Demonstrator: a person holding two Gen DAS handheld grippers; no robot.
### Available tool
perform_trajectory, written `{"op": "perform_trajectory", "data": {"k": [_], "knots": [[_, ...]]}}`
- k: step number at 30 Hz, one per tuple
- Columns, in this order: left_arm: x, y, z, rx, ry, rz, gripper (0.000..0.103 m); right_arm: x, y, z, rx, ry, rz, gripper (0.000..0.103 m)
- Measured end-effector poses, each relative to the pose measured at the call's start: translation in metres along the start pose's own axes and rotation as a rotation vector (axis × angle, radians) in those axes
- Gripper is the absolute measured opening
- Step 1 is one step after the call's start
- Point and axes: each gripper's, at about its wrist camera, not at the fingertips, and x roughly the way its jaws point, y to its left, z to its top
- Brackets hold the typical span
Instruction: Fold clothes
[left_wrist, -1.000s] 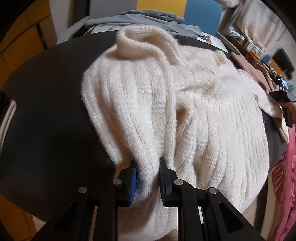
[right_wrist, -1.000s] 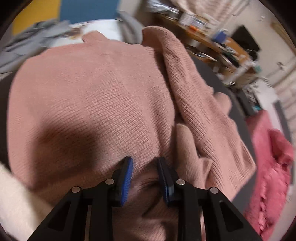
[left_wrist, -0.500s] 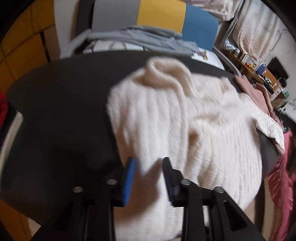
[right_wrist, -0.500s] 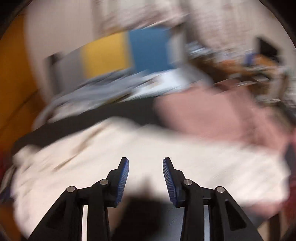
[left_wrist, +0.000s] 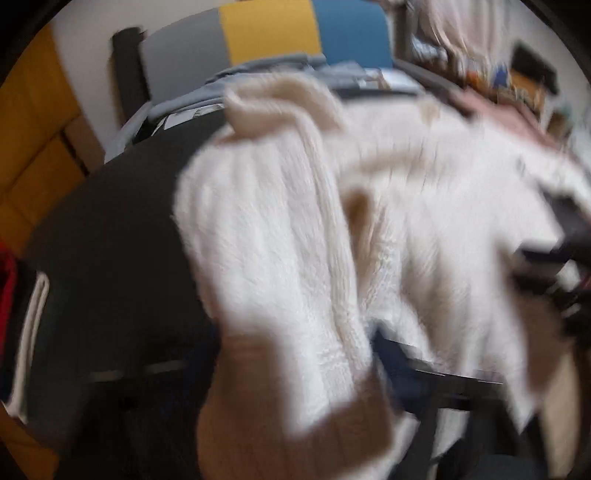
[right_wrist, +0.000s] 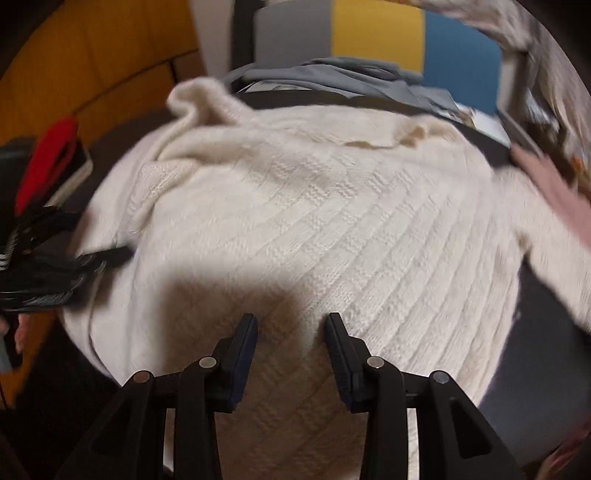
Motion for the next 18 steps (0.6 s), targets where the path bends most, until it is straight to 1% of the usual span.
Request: {"op": "perform_trajectory", "data": {"k": [1,2,3,5,8,10,12,13,14,15,16,17,18], "knots": [[0.0,0.003,0.003,-0.025,0.01,-0.023,0.033,-0.001,0.001,-0.001,-0.017,0.01,-0.018,0.032],[-0.003,0.01,0.007,-0.059,0.03,-0.056,0.031,-0.003,0.002,-0.003,-0.038,0.017,-0.035,0.029],[-0.005,0.017,0.012,-0.094,0.05,-0.092,0.029,-0.005,0.003,-0.005,-0.06,0.025,-0.052,0.027],[-0.017,0.037,0.022,-0.16,0.063,-0.16,0.027,-0.006,0.005,-0.011,-0.082,0.04,-0.067,0.025],[-0.04,0.072,0.036,-0.238,0.083,-0.26,0.026,-0.006,-0.005,-0.009,-0.056,0.066,-0.075,0.019],[-0.053,0.092,0.045,-0.271,0.122,-0.342,0.027,-0.009,-0.018,-0.009,-0.037,0.086,-0.103,0.019],[-0.067,0.113,0.052,-0.297,0.133,-0.344,0.026,-0.012,-0.029,-0.013,-0.034,0.108,-0.143,0.019],[-0.074,0.124,0.055,-0.31,0.136,-0.337,0.026,-0.013,-0.035,-0.015,-0.042,0.119,-0.178,0.019],[-0.079,0.133,0.056,-0.32,0.126,-0.328,0.025,-0.014,-0.039,-0.018,-0.064,0.132,-0.236,0.019],[-0.085,0.145,0.055,-0.322,0.109,-0.311,0.019,-0.015,-0.045,-0.02,-0.069,0.142,-0.274,0.019],[-0.087,0.156,0.055,-0.328,0.093,-0.279,0.01,-0.017,-0.052,-0.023,-0.051,0.145,-0.281,0.021],[-0.088,0.165,0.055,-0.336,0.077,-0.242,0.006,-0.019,-0.059,-0.025,-0.028,0.148,-0.277,0.023],[-0.09,0.174,0.054,-0.345,0.062,-0.205,0.005,-0.022,-0.067,-0.026,0.003,0.149,-0.255,0.026]]}}
